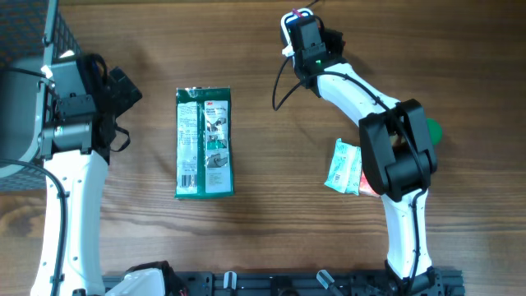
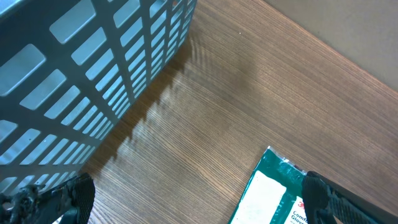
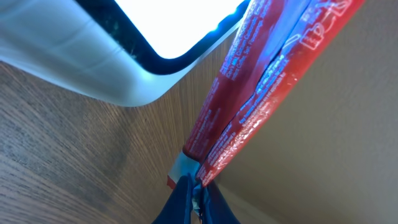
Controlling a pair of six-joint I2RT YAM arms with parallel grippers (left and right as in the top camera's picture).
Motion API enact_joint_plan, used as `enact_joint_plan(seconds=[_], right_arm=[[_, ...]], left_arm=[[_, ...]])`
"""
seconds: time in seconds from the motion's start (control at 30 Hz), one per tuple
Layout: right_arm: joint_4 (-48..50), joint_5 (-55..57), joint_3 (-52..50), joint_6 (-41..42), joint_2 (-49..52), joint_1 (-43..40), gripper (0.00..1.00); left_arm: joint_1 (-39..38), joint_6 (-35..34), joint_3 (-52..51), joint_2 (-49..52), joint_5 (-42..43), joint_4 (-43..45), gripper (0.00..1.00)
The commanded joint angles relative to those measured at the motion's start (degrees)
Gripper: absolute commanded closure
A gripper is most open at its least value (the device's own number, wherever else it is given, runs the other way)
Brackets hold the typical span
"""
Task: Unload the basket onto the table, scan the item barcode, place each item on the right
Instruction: 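Hold the red tubes in front of the scanner window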
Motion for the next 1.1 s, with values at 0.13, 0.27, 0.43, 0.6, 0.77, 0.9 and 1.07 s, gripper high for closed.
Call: enact_joint_plan(seconds=[0.13,0.27,0.43,0.6,0.77,0.9,1.07], right_arm=[[-3.0,1.5,0.7,-1.8,1.2,0.7,0.96],[-4.7,1.5,0.7,-4.4,1.2,1.2,0.96],[-5.3,1.5,0.7,-4.4,1.2,1.3,0.96],[-8.0,1.5,0.7,-4.2,1.2,1.3,0.96],[-6.0,5.7,0.9,-0.6,0.3,1.3,0.96],[-6.1,5.5,0.9,3.5,-3.5,1.5,0.96],[-9.5,-0.2,0.9,11.3,-12.5,3.1,0.96]], left_arm=[[0.2,0.5,0.2,0.0,-0.3,0.2,0.00],[0.2,0.5,0.2,0.0,-0.3,0.2,0.00],[0.2,0.5,0.2,0.0,-0.3,0.2,0.00],[0.2,0.5,0.2,0.0,-0.3,0.2,0.00],[0.2,0.5,0.2,0.0,-0.3,0.2,0.00],[0.2,0.5,0.2,0.0,-0.3,0.2,0.00],[0.2,0.5,0.2,0.0,-0.3,0.2,0.00]])
